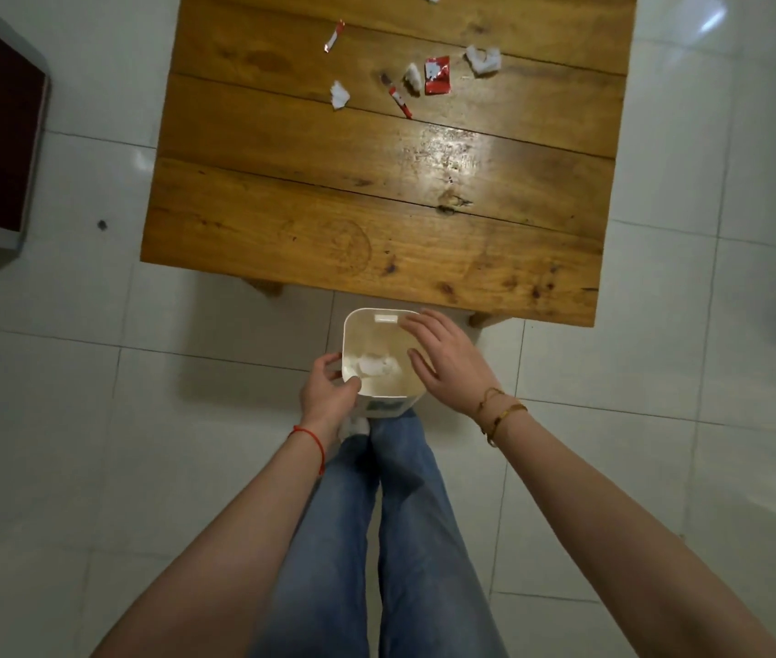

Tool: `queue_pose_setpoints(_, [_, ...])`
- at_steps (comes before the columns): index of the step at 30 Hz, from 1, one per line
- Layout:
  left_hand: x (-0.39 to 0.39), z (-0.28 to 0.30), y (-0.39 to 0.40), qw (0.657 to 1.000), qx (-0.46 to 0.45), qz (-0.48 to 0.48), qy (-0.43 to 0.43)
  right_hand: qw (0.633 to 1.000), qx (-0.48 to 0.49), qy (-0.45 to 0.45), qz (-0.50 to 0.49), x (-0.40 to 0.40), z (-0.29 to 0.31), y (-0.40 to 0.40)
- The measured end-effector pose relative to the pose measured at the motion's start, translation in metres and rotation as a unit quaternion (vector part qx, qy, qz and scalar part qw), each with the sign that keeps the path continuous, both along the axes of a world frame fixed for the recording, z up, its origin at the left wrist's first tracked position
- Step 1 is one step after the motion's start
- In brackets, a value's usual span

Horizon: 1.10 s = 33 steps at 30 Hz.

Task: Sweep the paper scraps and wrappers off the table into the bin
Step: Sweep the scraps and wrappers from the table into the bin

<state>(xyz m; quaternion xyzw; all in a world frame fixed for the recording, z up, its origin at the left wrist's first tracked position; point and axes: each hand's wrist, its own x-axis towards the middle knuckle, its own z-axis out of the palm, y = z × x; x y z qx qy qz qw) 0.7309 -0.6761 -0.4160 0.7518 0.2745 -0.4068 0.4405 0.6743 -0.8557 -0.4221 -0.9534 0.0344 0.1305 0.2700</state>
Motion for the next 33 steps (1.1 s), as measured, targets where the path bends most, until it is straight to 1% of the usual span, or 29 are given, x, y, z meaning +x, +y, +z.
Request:
queue_pose_setpoints(8, [-0.003, 0.070, 0.011, 0.997, -0.022, -0.068, -0.040, 0.990, 0.022, -0.060, -0.124, -0.033, 0.068, 0.018])
queue_pose_setpoints(13, [-0.003, 0.121, 0.002, 0.986, -0.040, -0.135, -0.085, 0.973, 0.024, -0.087, -0.214, -0.063, 0.117, 0.014])
queue_pose_setpoints(18, [-0.010, 0.158, -0.025, 0.978, -0.053, -0.179, -0.093, 0.953, 0.026, -0.105, -0.282, -0.093, 0.155, -0.002])
queue_pose_setpoints(21, [-0.020, 0.173, -0.049, 0.973, -0.050, -0.202, -0.098, 0.942, 0.022, -0.119, -0.313, -0.112, 0.170, -0.019])
queue_pose_setpoints(27, [-0.051, 0.192, -0.110, 0.964, -0.075, -0.237, -0.097, 0.922, 0.032, -0.142, -0.360, -0.154, 0.189, -0.069])
queue_pose_setpoints(33, [-0.096, 0.212, -0.197, 0.966, -0.112, -0.209, -0.101, 0.916, 0.038, -0.143, -0.372, -0.200, 0.209, -0.160])
